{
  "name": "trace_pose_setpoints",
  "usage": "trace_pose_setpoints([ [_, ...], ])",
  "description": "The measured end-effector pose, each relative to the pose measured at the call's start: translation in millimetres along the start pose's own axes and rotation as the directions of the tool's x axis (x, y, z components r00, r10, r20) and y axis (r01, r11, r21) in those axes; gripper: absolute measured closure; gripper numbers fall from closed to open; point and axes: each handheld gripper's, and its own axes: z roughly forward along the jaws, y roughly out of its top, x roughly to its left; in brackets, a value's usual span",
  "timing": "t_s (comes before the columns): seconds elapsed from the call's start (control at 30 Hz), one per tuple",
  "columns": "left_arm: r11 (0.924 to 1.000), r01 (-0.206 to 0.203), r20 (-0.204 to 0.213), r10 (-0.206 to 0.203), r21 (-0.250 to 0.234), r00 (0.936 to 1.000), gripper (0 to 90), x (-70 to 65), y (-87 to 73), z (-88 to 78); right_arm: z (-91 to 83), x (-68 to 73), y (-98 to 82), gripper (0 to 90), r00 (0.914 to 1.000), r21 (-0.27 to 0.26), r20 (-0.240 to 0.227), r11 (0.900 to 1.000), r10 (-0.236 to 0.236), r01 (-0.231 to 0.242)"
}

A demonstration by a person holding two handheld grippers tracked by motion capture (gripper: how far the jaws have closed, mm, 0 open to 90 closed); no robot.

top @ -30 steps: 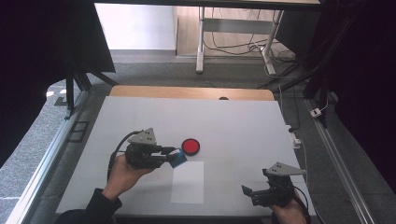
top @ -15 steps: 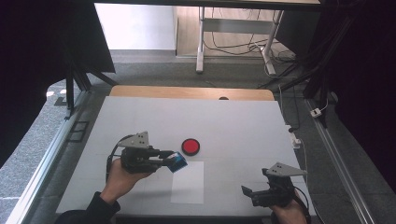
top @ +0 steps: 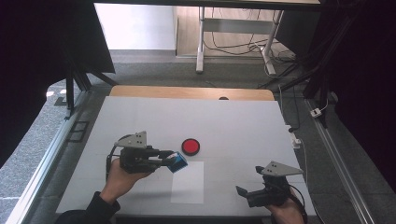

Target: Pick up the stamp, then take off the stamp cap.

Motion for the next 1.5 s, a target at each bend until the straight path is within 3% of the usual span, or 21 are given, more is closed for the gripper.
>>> trace_pose_setpoints([
  [0.53,0.9999,-0.013,0.011,0.013,-0.001,0.9999,70.9,0.4,1.1,1.3,10.7,10.3,10.8,0.0,0.9974,0.001,-0.037,0.998,-0.062,0.062],
  [0.67,0.9999,-0.014,0.016,0.014,-0.003,0.9998,70.9,0.0,1.1,1.0,15.1,13.4,15.4,0.0,0.9949,-0.003,-0.064,0.997,-0.078,0.078],
  [0.87,0.9996,-0.026,0.032,0.026,-0.010,0.9991,70.9,-0.1,2.7,1.1,26.6,22.2,26.8,0.0,0.9840,-0.010,-0.118,0.991,-0.133,0.133],
  [1.1,0.9986,-0.053,0.054,0.053,-0.009,0.9972,70.9,-0.2,2.6,2.2,42.3,28.3,38.2,0.0,0.9684,-0.014,-0.202,0.989,-0.146,0.147],
  [1.13,0.9983,-0.058,0.055,0.058,-0.010,0.9968,70.9,-0.2,2.5,2.6,46.4,30.1,40.3,0.0,0.9617,-0.021,-0.231,0.989,-0.147,0.146],
  [1.33,0.9971,-0.075,0.079,0.076,-0.014,0.9940,70.9,-1.0,2.7,4.1,56.9,35.9,45.7,0.0,0.9491,-0.010,-0.276,0.988,-0.152,0.155],
  [1.4,0.9969,-0.077,0.089,0.079,-0.016,0.9929,70.9,-1.0,2.7,4.4,61.9,38.5,47.7,0.0,0.9412,-0.003,-0.300,0.987,-0.155,0.162],
  [1.47,0.9966,-0.080,0.102,0.081,-0.018,0.9915,70.9,-1.0,2.5,4.6,68.6,42.9,50.0,0.0,0.9262,0.010,-0.340,0.984,-0.164,0.178],
  [1.5,0.9964,-0.082,0.106,0.084,-0.020,0.9908,70.9,-1.0,2.4,4.7,68.6,42.9,50.0,0.0,0.9262,0.010,-0.340,0.984,-0.164,0.178],
])
